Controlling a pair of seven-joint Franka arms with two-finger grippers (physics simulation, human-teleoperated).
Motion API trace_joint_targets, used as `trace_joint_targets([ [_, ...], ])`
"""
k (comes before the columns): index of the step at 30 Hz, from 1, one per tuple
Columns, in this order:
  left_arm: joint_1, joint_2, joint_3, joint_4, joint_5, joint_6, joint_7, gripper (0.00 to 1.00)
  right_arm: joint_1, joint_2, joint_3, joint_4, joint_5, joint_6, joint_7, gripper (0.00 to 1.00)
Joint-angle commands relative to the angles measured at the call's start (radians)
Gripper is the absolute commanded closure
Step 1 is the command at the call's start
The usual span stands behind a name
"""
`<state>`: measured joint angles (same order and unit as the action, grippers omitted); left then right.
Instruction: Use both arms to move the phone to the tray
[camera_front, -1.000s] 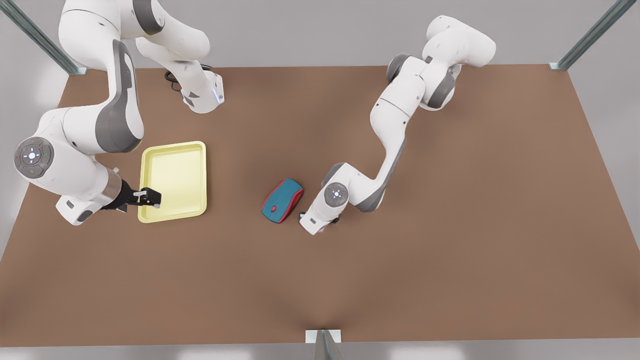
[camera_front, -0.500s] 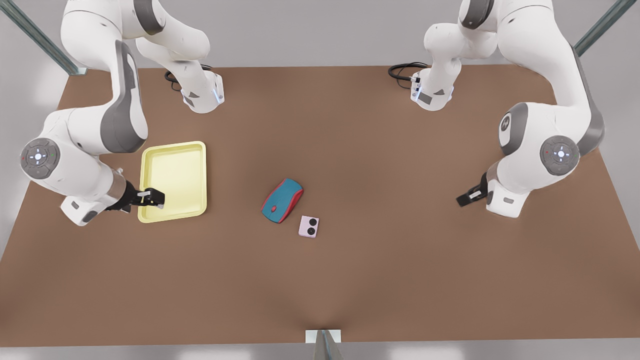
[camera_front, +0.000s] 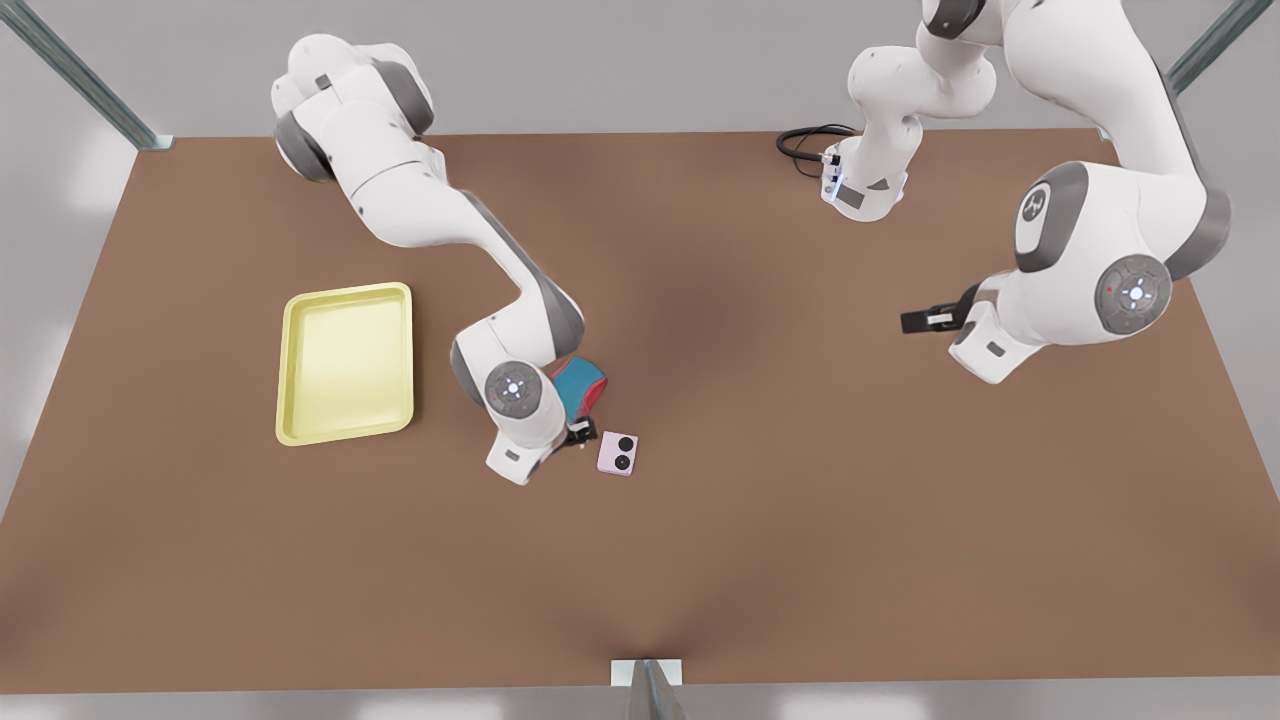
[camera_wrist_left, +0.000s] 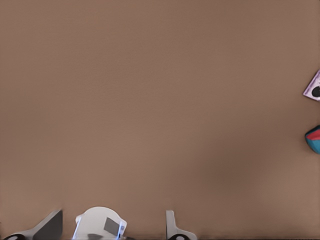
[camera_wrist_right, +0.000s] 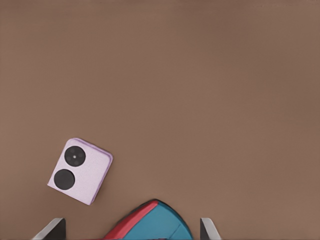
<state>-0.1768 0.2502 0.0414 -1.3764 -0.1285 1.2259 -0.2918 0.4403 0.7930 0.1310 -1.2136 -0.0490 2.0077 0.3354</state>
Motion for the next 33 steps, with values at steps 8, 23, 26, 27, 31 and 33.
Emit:
trace_joint_targets([
  [8,0.0,0.02,0.002,-0.001,-0.022,-0.029,0.217,0.0,0.176,0.497,-0.054,0.661,0.003,-0.089,1.027,0.0],
  [23,0.0,0.04,0.003,0.002,-0.025,-0.022,0.217,0.0,0.1,0.492,0.107,0.569,-0.091,-0.23,0.762,0.0],
  [26,0.0,0.044,0.003,0.002,-0.025,-0.02,0.217,0.0,0.101,0.496,0.108,0.569,-0.094,-0.228,0.674,0.0],
  [27,0.0,0.047,0.003,0.002,-0.025,-0.02,0.218,0.0,0.101,0.497,0.11,0.569,-0.094,-0.227,0.659,0.0],
  [31,0.0,0.052,0.003,0.002,-0.023,-0.02,0.217,0.0,0.101,0.5,0.137,0.569,-0.094,-0.21,0.561,0.0],
  [33,0.0,0.054,0.005,0.002,-0.023,-0.02,0.217,0.0,0.101,0.5,0.139,0.568,-0.094,-0.201,0.53,0.0],
])
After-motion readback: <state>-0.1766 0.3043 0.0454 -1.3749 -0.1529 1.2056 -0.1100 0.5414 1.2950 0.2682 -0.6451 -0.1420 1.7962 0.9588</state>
